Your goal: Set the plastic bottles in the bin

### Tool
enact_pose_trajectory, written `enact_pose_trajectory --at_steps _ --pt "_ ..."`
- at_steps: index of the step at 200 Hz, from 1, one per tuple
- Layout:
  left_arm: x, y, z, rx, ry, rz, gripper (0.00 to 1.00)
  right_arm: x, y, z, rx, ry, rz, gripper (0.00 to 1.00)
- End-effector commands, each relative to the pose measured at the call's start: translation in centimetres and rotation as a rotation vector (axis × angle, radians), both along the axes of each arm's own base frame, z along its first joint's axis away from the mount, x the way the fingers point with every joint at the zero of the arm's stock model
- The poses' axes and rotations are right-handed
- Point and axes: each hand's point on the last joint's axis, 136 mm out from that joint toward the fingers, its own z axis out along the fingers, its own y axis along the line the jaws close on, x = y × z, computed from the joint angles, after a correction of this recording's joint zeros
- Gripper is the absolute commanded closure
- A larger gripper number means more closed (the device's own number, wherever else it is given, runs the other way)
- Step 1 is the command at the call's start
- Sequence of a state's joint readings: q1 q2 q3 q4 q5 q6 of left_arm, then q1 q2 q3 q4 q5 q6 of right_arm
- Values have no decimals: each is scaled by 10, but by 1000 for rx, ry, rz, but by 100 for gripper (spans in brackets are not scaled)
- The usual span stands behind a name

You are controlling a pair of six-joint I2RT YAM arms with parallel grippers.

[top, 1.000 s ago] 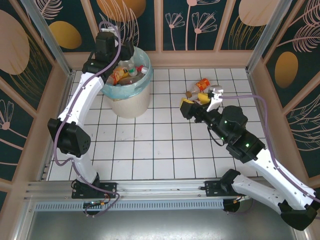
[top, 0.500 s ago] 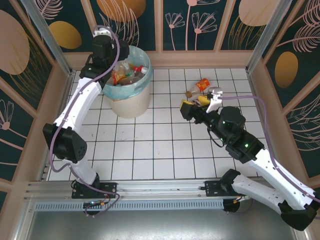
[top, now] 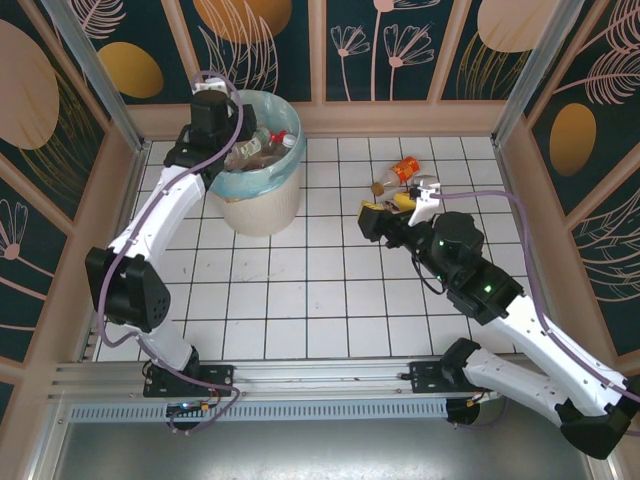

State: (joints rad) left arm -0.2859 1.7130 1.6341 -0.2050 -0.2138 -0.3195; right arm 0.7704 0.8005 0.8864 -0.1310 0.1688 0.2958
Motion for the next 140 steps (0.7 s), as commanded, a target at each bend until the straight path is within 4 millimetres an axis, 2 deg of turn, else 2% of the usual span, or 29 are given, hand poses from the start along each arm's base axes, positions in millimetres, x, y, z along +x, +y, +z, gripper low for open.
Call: enact_pose_trajectory --at_steps 1,22,48,81,107,122,140 --pt "12 -4 -9 -17 8 -12 37 3 -1 6 26 -11 -23 13" --pt "22 -11 -11 -25 15 -33 39 3 -3 5 23 -8 -31 13" --pt "30 -20 -34 -54 74 -58 41 4 -3 1 21 1 -36 13" --pt "26 -22 -74 -48 162 -62 43 5 -4 -3 13 15 -42 12" --pt "17 -19 -94 -14 222 -68 43 7 -5 -8 -2 27 -56 12" --pt "12 -10 -93 33 237 -44 43 10 -7 -11 -12 41 -74 12" --pt "8 7 -71 94 203 0 42 16 -7 -15 -30 73 -93 11"
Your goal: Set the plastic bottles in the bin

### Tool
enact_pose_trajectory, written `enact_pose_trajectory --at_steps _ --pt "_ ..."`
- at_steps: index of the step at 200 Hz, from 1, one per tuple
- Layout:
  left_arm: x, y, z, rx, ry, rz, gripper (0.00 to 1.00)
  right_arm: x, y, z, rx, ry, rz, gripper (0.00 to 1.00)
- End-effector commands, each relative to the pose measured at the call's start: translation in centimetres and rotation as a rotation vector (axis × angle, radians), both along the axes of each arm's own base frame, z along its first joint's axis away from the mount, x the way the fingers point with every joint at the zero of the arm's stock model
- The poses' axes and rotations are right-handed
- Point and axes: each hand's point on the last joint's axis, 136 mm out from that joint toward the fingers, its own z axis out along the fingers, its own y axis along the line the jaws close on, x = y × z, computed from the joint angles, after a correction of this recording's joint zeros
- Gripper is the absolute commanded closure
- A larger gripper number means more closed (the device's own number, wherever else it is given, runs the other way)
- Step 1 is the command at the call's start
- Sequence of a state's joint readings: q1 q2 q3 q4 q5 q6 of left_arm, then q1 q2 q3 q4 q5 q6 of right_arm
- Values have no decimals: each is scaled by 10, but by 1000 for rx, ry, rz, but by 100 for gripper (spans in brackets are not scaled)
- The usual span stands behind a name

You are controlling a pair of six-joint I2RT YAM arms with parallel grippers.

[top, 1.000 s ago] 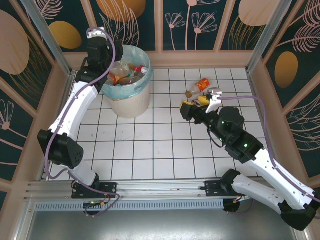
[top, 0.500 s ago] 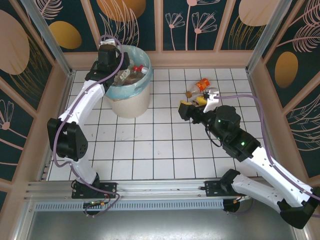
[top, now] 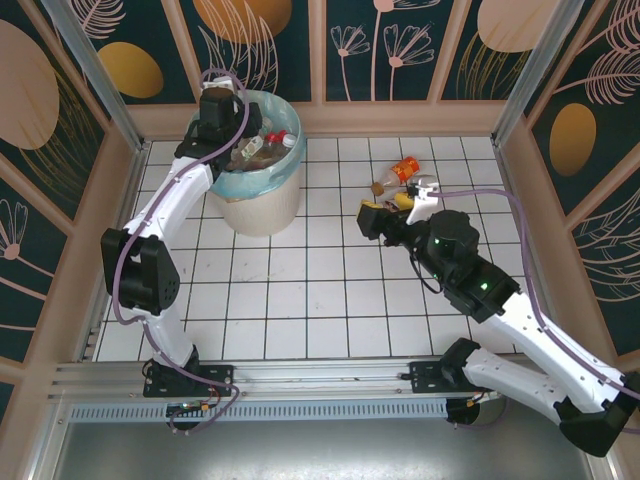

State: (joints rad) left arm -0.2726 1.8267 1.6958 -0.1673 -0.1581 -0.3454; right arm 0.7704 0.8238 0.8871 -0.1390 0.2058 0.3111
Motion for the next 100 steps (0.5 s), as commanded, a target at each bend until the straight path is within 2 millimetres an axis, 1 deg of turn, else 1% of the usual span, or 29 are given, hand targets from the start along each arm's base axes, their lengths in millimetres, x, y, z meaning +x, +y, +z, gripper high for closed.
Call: enact_pose_trajectory --at_steps 1,19,31,45,52,63,76,88,97,100 --pt "-22 18 -47 142 178 27 42 9 -5 -7 -19 50 -56 11" --pt "-24 38 -12 222 125 95 39 19 -4 -18 -57 112 -71 10" --pt "-24 43 13 253 92 114 38 26 -2 -27 -94 154 -81 10" --pt "-24 42 43 241 48 110 37 34 0 -37 -126 195 -101 10" --pt "-25 38 57 216 23 91 37 38 0 -41 -135 212 -113 10" --pt "-29 29 73 163 -9 51 37 44 -2 -50 -139 244 -138 10" --pt "-34 18 79 95 -23 0 37 55 -10 -60 -130 292 -183 10" --pt "-38 9 71 48 2 -43 38 67 -22 -72 -116 347 -235 10" --pt "-41 3 61 18 31 -68 38 79 -34 -82 -113 399 -285 10" --pt "-43 2 58 8 38 -76 38 81 -34 -85 -113 414 -291 10"
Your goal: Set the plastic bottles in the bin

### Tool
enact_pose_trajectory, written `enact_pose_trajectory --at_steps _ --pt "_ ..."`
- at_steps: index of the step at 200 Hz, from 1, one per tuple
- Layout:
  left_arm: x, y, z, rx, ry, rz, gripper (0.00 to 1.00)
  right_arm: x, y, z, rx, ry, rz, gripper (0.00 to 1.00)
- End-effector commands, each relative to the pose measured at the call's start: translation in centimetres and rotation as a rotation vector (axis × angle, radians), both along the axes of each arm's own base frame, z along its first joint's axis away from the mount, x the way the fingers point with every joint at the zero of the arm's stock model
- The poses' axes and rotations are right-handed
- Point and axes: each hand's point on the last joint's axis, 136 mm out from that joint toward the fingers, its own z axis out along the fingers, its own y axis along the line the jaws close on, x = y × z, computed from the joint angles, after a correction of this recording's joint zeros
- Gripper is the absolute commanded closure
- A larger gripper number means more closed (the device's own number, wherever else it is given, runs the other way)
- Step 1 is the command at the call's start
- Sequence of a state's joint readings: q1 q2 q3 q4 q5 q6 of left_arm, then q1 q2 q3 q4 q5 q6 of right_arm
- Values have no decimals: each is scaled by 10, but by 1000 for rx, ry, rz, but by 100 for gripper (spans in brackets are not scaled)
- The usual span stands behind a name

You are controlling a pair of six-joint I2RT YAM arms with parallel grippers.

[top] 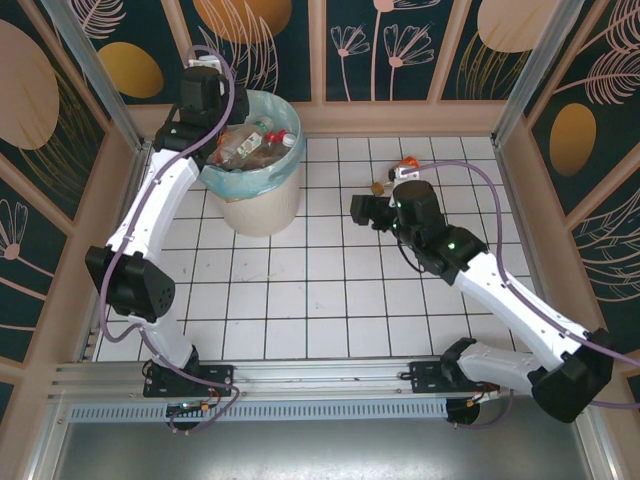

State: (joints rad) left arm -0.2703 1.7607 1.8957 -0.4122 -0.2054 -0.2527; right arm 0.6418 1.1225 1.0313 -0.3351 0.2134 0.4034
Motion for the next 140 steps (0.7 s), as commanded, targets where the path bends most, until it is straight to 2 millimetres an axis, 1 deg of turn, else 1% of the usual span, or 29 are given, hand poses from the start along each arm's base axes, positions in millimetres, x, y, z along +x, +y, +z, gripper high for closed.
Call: enact_pose_trajectory --at_steps 1,3,8,10,22,36,53,64,73,83,100,120,140 --pt "-15 -16 -16 -92 74 -89 38 21 -26 -13 25 102 -140 10" --pt "-16 -16 -18 -98 77 -90 38 26 -34 -15 26 111 -168 10" --pt "-16 -20 -26 -114 93 -103 38 33 -44 -20 22 134 -206 10" --pt "-22 -20 -18 -124 76 -110 38 35 -47 -22 19 143 -218 10" --pt "-33 -25 -14 -168 52 -141 38 49 -68 -35 7 193 -300 9" --pt "-48 -34 -2 -207 0 -196 37 63 -91 -49 4 239 -388 7" --pt "-72 -50 14 -203 -67 -276 36 78 -111 -67 28 285 -458 6" --pt "-90 -67 21 -163 -104 -344 35 86 -122 -79 52 307 -510 6" --pt "-106 -81 24 -118 -135 -400 34 92 -126 -88 77 321 -530 6" --pt "-124 -96 23 -76 -160 -465 33 99 -131 -99 100 338 -558 5" --pt "-152 -112 11 -46 -182 -566 33 111 -134 -115 136 365 -598 5" --pt "-180 -121 -3 -10 -208 -670 33 124 -131 -135 171 389 -609 4" --pt "-201 -120 -20 54 -239 -742 32 134 -127 -157 204 427 -626 4"
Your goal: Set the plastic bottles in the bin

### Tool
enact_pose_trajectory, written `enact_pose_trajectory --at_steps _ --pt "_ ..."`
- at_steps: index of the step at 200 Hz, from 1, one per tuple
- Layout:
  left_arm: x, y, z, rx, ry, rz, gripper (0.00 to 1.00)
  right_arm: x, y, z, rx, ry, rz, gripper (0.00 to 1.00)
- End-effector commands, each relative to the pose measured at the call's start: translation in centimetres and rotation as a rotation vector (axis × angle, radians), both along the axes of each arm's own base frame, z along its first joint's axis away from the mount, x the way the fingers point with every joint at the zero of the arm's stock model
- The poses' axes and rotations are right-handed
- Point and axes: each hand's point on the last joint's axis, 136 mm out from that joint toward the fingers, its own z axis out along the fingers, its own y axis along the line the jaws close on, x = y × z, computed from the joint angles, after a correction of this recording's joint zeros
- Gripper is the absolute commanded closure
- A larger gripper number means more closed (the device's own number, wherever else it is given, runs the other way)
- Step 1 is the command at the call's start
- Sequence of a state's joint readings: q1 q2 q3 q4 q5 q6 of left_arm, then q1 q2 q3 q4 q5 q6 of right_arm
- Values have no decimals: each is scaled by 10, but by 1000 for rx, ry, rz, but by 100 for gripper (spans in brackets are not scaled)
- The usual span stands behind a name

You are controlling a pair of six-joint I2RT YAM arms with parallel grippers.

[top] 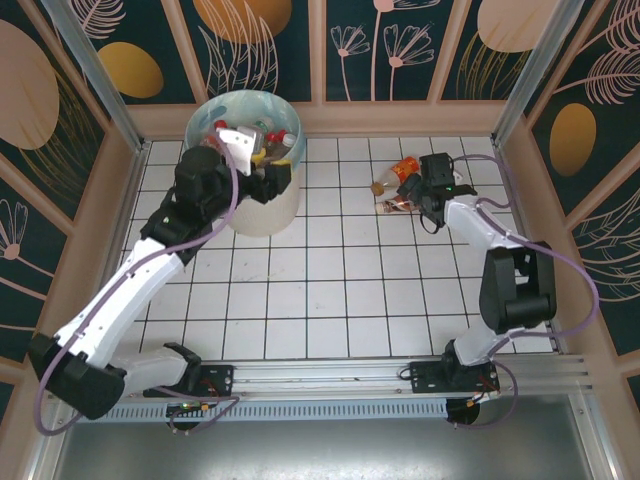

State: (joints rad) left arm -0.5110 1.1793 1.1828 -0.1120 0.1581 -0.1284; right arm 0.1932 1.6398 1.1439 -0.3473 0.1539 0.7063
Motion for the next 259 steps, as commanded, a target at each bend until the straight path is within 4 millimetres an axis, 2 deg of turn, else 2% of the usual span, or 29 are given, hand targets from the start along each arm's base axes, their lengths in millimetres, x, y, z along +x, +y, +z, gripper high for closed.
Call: enact_pose_trajectory --at_steps 1,16,19,26,54,99,155,186,206,226,241,245,248,259 --pt "-19 -7 -12 77 -110 -112 32 24 6 -5 87 -37 -56 4" --pt "-31 -3 -25 112 -150 -136 28 30 9 -20 103 -9 -71 5" --pt "-33 -3 -22 111 -167 -138 28 30 9 -24 103 -2 -75 4" --pt "-36 -1 -34 126 -169 -141 27 32 8 -30 103 11 -92 4" --pt "-42 4 -44 125 -206 -134 25 42 8 -50 110 35 -107 6" --pt "-43 5 -52 108 -210 -127 25 54 6 -68 125 74 -113 10" --pt "-40 9 -54 115 -209 -99 22 48 -2 -104 191 139 -118 20" --pt "-40 12 -54 113 -209 -81 20 43 4 -94 221 123 -87 32" --pt "-32 16 -54 94 -162 -34 19 32 3 -83 213 97 -64 41" --pt "-21 11 -53 68 -73 -19 19 16 0 -65 192 63 -45 45" --pt "-16 4 -43 30 -21 -30 19 3 2 -45 178 15 -7 46" --pt "-16 1 -47 24 0 -41 19 0 3 -39 175 0 5 47" --pt "-15 0 -36 8 -11 -44 19 -4 4 -36 173 -10 15 48" --pt "-15 -5 -26 -31 3 -65 19 -14 10 -21 166 -44 54 50"
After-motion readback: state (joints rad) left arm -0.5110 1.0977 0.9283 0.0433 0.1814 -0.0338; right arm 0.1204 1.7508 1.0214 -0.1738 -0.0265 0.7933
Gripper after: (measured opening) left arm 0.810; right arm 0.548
